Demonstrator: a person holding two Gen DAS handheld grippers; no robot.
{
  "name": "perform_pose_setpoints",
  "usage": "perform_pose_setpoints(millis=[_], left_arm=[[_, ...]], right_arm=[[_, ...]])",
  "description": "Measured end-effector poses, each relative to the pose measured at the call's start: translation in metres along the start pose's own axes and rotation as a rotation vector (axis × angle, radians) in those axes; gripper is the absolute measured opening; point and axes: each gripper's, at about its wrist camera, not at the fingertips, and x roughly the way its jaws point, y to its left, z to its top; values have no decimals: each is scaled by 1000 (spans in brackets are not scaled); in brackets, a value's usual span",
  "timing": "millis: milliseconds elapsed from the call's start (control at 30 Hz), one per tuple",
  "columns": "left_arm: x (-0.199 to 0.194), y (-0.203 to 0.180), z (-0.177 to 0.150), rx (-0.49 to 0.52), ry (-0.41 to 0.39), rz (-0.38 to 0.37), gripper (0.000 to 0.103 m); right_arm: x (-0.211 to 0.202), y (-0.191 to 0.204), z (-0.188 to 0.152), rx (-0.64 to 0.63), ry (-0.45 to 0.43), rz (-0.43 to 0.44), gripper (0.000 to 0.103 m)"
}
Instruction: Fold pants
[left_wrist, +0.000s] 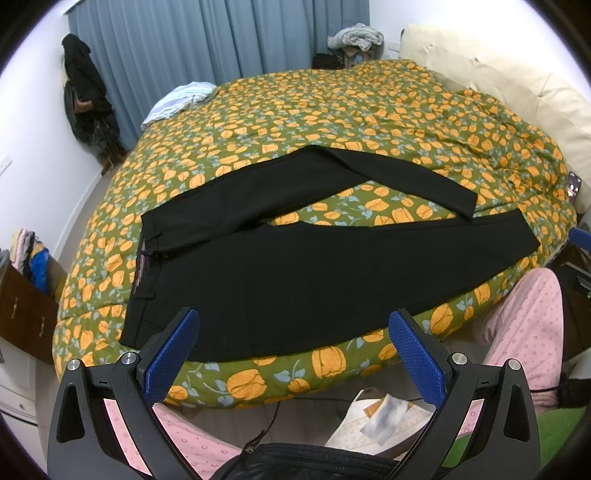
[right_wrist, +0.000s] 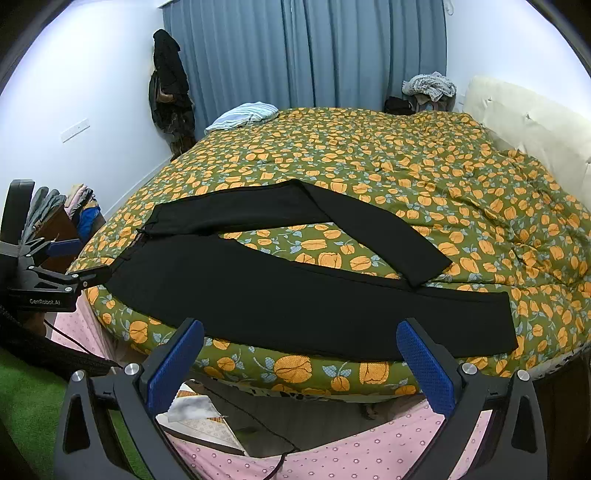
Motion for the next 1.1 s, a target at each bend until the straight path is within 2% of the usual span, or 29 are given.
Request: perform_pose_setpoints(millis=[1100], left_arm=[[-2, -2, 0, 2, -3, -8, 102]], right_arm=[[1, -1, -1, 15, 4, 3, 103]])
